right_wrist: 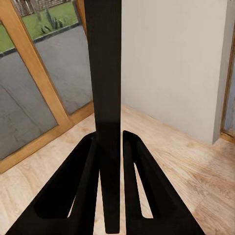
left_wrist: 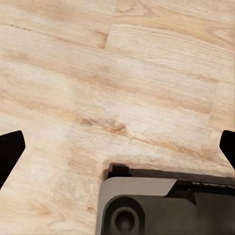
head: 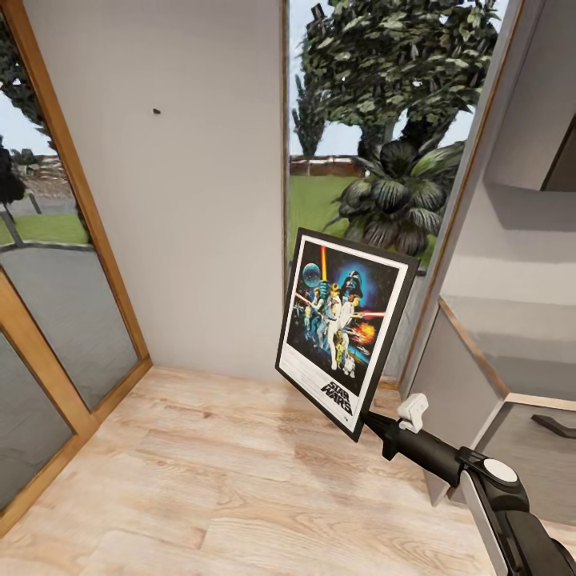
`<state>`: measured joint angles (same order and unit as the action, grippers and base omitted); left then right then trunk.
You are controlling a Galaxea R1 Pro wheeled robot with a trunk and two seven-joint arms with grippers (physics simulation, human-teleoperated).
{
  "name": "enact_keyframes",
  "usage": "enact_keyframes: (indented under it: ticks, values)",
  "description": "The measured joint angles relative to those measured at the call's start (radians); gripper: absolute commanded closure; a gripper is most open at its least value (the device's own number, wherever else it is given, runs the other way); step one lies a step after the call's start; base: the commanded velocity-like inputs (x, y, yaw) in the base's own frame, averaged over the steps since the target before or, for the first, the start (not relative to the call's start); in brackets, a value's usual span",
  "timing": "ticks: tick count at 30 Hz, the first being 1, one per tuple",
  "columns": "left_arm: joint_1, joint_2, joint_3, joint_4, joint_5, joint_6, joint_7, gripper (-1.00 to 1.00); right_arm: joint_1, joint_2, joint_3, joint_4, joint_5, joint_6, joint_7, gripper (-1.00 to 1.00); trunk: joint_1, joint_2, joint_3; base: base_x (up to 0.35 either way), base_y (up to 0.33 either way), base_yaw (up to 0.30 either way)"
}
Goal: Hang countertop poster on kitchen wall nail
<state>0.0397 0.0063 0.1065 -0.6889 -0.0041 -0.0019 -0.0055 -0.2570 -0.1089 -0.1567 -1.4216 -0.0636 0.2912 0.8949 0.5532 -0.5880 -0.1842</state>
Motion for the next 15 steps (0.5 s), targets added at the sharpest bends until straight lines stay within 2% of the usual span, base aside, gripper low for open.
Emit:
enact_keyframes:
  ticks: [15]
  values:
    - [0.0, 0.0, 0.0, 0.0, 0.0, 0.0, 0.0, -1.0, 0.0, 0.0, 0.001, 0.0, 0.0, 0.0, 0.0, 1.0, -0.058, 0.105, 0.047, 0.0, 0.0, 0.0]
